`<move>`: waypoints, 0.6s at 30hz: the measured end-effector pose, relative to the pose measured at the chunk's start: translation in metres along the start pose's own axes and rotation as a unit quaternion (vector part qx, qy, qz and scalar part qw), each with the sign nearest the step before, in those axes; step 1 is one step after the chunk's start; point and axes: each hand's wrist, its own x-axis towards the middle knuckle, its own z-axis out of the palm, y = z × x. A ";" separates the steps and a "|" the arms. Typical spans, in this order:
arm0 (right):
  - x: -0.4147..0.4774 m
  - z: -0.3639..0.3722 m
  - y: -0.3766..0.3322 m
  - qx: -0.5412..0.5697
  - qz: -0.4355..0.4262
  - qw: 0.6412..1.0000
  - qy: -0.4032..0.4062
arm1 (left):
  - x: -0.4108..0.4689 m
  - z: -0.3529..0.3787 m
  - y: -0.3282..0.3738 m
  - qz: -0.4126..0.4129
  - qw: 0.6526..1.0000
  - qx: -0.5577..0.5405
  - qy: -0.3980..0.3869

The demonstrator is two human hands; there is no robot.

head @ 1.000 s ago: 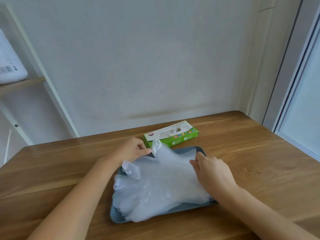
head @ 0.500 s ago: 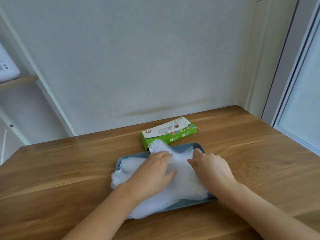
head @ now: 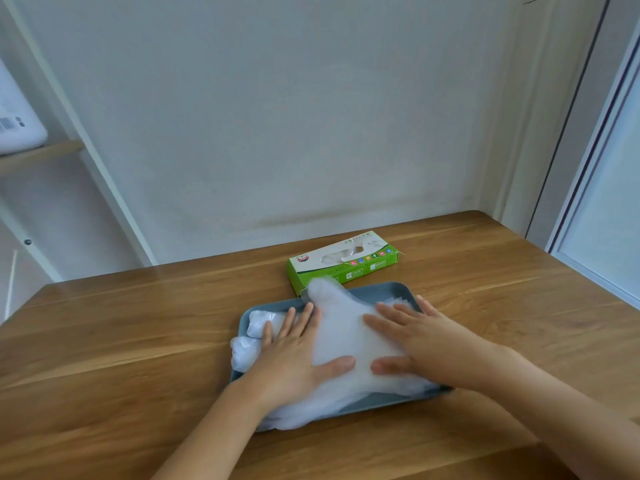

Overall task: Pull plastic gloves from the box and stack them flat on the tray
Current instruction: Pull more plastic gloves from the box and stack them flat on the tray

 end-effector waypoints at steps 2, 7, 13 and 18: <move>-0.003 -0.014 0.010 0.010 0.001 0.999 -0.043 | -0.005 -0.009 -0.005 0.004 1.000 0.004 -0.028; 0.016 -0.046 0.025 0.070 0.006 0.997 -0.036 | -0.014 -0.047 -0.017 0.020 0.995 0.012 -0.101; 0.097 -0.073 0.037 0.141 0.011 0.972 0.187 | -0.002 -0.093 -0.025 0.014 0.999 -0.036 -0.023; 0.146 -0.067 0.047 0.133 -0.018 0.973 0.187 | 0.039 -0.096 -0.031 0.023 0.992 -0.114 0.053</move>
